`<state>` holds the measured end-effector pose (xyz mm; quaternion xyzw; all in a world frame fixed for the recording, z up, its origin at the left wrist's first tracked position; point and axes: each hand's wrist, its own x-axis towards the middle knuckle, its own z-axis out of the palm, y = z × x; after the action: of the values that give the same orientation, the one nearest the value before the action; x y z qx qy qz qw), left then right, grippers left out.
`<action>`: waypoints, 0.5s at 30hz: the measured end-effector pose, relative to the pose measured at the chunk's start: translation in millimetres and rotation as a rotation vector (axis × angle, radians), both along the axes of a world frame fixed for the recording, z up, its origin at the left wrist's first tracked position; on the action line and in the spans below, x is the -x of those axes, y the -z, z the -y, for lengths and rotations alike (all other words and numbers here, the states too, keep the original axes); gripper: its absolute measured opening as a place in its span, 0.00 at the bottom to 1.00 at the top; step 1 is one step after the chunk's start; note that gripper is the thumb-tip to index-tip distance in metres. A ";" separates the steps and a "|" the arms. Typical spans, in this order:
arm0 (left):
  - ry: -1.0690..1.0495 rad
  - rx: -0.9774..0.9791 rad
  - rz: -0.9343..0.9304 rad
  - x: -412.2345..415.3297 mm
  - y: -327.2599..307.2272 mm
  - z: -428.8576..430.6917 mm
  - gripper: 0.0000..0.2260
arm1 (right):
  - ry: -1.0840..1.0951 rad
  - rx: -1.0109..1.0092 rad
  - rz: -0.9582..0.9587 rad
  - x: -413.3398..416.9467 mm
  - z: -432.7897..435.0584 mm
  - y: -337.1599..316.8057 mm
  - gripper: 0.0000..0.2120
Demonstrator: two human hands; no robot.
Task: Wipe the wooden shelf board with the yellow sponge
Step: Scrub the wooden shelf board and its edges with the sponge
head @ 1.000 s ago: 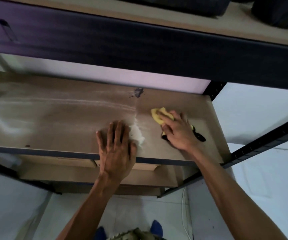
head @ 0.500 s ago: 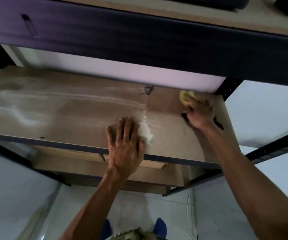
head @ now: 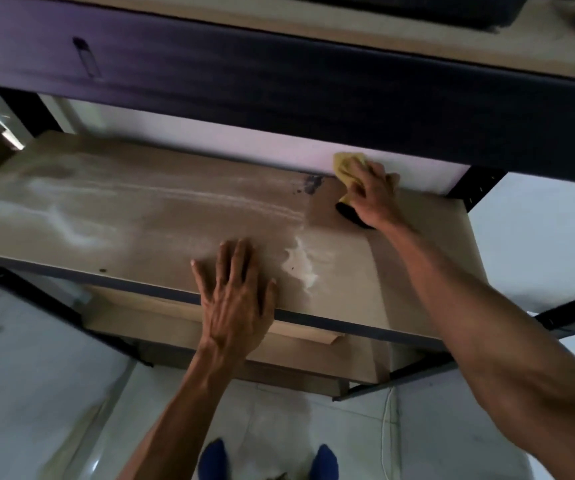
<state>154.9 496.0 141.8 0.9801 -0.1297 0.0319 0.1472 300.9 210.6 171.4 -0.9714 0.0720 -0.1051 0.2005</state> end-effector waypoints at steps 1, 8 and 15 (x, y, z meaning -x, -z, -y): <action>-0.011 -0.010 -0.003 0.9 1.1 -3.2 0.32 | 0.001 0.037 -0.044 -1.5 -7.1 5.4 0.24; -0.036 -0.026 -0.003 5.6 2.8 -2.7 0.32 | -0.647 0.079 -0.017 55.4 -64.9 16.6 0.23; -0.044 -0.032 -0.032 1.4 1.7 -1.2 0.33 | -0.276 0.065 0.014 -22.0 -36.6 -7.3 0.24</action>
<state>153.6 497.2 140.1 0.9853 -0.1063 0.0174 0.1329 322.9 247.3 178.6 -0.9772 -0.0673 -0.0856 0.1821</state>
